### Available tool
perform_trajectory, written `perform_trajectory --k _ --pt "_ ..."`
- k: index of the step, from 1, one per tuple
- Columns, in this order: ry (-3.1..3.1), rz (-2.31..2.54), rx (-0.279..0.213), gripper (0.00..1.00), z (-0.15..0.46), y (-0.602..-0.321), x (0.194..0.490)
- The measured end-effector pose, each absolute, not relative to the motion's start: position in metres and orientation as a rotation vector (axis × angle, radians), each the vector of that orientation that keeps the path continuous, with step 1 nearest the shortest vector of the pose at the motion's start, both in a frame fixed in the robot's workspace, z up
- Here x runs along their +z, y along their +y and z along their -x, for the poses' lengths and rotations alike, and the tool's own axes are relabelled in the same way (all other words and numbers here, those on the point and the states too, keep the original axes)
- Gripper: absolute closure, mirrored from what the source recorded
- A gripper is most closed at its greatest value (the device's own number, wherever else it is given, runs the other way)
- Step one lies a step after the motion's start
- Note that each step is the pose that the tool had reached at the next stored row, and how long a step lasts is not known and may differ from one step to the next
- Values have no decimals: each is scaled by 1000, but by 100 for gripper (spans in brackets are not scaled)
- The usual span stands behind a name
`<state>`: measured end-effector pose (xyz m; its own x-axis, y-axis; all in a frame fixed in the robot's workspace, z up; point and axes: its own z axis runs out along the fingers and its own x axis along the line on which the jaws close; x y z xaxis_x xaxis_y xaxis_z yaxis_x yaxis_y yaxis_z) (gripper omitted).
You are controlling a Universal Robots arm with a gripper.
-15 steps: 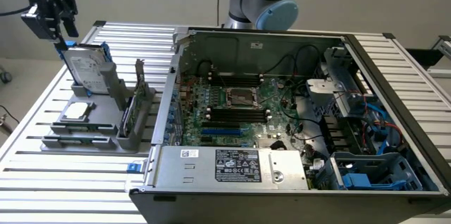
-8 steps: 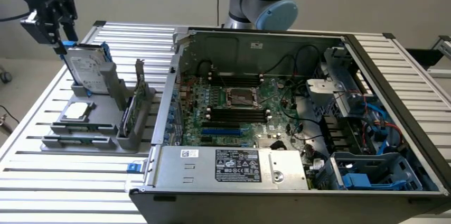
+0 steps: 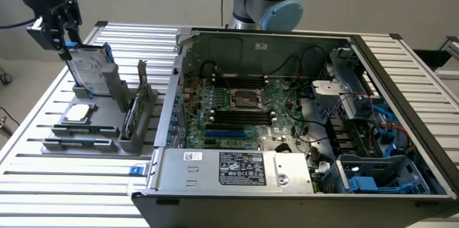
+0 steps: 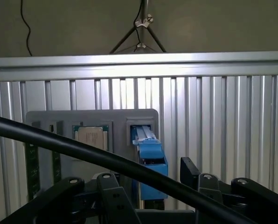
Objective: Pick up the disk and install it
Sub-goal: 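Pick up the disk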
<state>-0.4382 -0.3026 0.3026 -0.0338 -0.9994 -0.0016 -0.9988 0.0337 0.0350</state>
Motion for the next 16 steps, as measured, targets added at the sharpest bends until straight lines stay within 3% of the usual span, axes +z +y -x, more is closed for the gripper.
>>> perform_trajectory --k 16 --pt "-2235 -2194 -20 40 439 -302 291"
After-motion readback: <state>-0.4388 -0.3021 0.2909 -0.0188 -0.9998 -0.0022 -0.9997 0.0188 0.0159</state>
